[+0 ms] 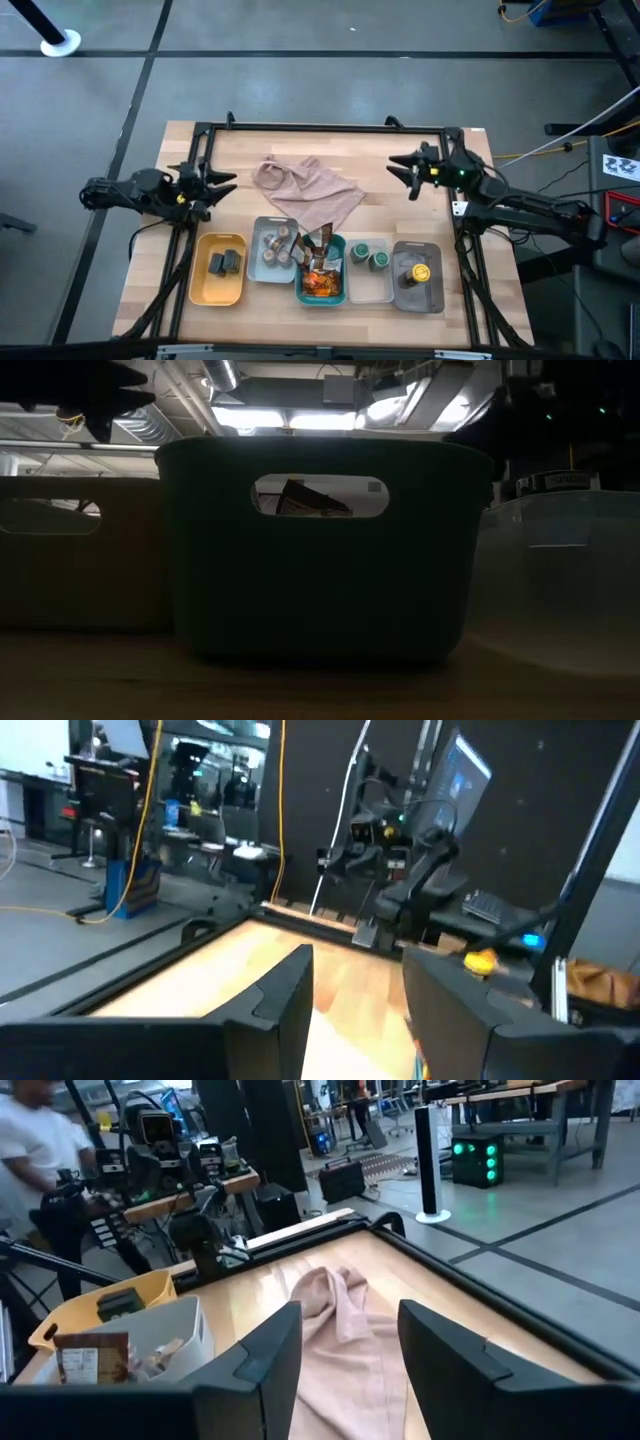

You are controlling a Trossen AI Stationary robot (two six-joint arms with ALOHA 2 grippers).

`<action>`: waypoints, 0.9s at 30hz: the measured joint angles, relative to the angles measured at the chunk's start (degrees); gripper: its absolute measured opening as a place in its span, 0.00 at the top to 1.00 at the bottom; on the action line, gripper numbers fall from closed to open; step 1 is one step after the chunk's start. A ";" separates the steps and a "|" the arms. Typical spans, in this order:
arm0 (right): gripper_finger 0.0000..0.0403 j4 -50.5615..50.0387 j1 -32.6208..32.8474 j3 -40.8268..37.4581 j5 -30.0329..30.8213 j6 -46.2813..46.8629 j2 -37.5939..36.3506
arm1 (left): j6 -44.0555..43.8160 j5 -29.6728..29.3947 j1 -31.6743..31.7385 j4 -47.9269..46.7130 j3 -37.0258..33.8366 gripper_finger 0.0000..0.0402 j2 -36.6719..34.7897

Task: Sort spices by type
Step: Return to Home Position

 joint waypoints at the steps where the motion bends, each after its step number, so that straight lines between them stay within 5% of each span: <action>1: 0.58 0.00 -0.02 -1.17 0.46 0.31 -1.27 | 0.48 0.16 0.00 1.29 -0.65 0.65 0.21; 15: 0.58 8.28 0.02 -17.84 4.04 4.68 -11.14 | 0.17 0.09 0.00 16.19 -14.45 0.65 0.14; 27: 0.58 8.90 -0.02 -17.86 -2.09 2.86 -11.61 | 3.45 -0.22 0.04 14.74 -16.02 0.65 0.34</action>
